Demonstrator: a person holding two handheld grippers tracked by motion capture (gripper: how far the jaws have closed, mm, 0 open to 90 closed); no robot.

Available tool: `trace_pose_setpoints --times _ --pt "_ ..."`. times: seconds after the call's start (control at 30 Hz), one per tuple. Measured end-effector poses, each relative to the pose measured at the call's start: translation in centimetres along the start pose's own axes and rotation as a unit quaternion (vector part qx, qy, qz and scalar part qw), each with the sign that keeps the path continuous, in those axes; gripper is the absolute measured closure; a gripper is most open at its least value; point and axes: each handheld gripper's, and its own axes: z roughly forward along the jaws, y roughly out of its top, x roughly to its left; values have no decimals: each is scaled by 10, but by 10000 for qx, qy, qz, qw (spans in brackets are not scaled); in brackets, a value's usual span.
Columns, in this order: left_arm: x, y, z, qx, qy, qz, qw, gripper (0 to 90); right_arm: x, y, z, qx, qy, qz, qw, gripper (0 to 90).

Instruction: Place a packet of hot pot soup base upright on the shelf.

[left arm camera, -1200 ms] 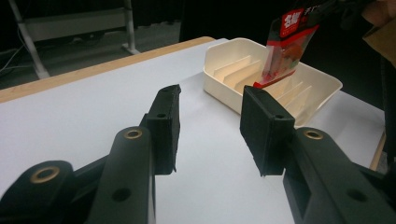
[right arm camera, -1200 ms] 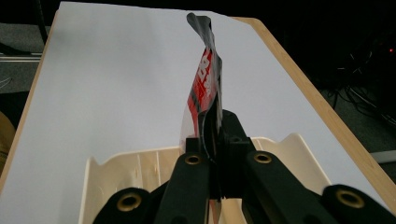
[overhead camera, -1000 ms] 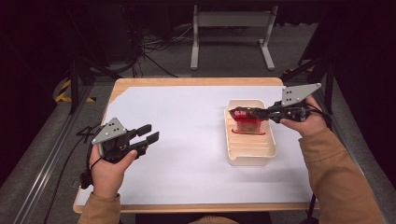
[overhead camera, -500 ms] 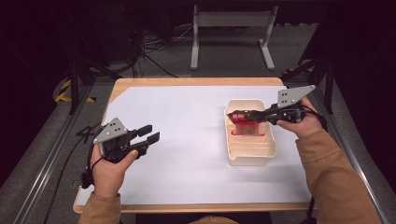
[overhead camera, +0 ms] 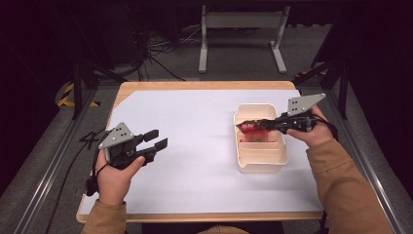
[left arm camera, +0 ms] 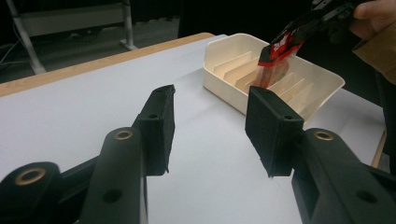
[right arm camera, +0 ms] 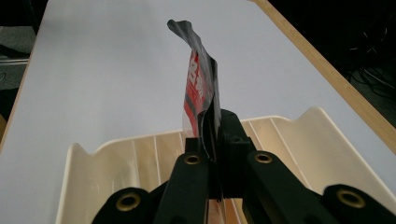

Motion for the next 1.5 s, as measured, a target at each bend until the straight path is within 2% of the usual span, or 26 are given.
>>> trace_pose_setpoints --times 0.73,0.93,1.5 --pt "3 -1 4 80 -50 -43 9999 513 0 -17 7 136 -23 220 9997 885" --pt "3 -2 5 87 -69 -33 9999 512 0 -19 7 134 -11 236 9996 885" --pt "4 -3 8 122 -93 -74 9999 507 0 -34 6 191 -99 467 9987 884"
